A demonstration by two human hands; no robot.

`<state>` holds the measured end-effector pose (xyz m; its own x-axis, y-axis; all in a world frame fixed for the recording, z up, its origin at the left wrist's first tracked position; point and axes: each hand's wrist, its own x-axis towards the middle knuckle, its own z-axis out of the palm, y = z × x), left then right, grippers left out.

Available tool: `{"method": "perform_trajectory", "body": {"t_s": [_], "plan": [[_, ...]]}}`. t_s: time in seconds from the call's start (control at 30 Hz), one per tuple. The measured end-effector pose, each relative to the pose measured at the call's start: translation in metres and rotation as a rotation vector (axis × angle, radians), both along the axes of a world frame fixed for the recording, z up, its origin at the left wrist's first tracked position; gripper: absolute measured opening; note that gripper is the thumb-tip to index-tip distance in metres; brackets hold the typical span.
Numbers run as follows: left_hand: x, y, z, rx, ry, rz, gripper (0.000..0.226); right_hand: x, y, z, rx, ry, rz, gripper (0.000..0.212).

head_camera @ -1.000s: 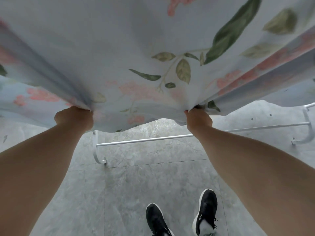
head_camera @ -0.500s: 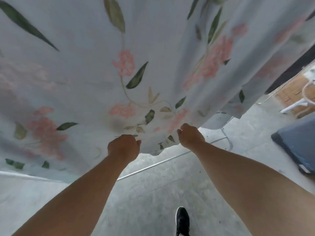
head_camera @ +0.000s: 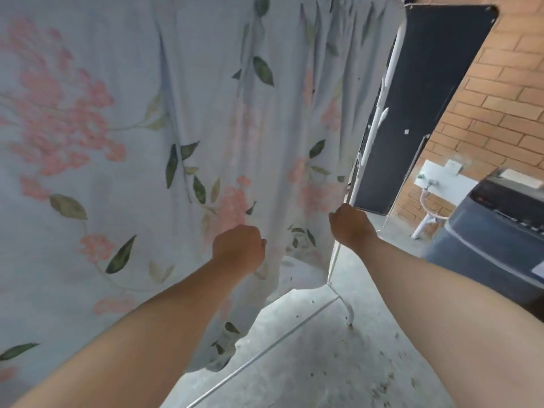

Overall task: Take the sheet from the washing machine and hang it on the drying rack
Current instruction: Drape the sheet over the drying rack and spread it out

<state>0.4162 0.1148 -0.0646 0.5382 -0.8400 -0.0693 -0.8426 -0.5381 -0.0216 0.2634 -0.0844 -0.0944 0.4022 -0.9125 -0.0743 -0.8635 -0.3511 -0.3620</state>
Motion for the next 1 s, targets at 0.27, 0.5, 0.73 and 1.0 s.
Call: {"method": "perform_trajectory", "body": {"t_s": [0.27, 0.5, 0.73, 1.0], "plan": [[-0.027, -0.141, 0.023, -0.048, -0.111, 0.242, 0.071, 0.01, -0.134, 0.027, 0.033, -0.139, 0.129, 0.067], [-0.014, -0.197, 0.03, -0.047, -0.03, 0.419, 0.037, 0.047, -0.176, 0.034, -0.126, -0.069, 0.349, 0.046], [0.029, -0.194, -0.017, 0.098, -0.131, 0.438, 0.03, 0.038, -0.197, -0.047, -0.049, -0.097, 0.241, 0.037], [0.064, -0.182, -0.135, 0.249, -0.186, 0.388, 0.031, 0.042, -0.191, -0.155, -0.009, 0.171, 0.301, 0.028]]}}
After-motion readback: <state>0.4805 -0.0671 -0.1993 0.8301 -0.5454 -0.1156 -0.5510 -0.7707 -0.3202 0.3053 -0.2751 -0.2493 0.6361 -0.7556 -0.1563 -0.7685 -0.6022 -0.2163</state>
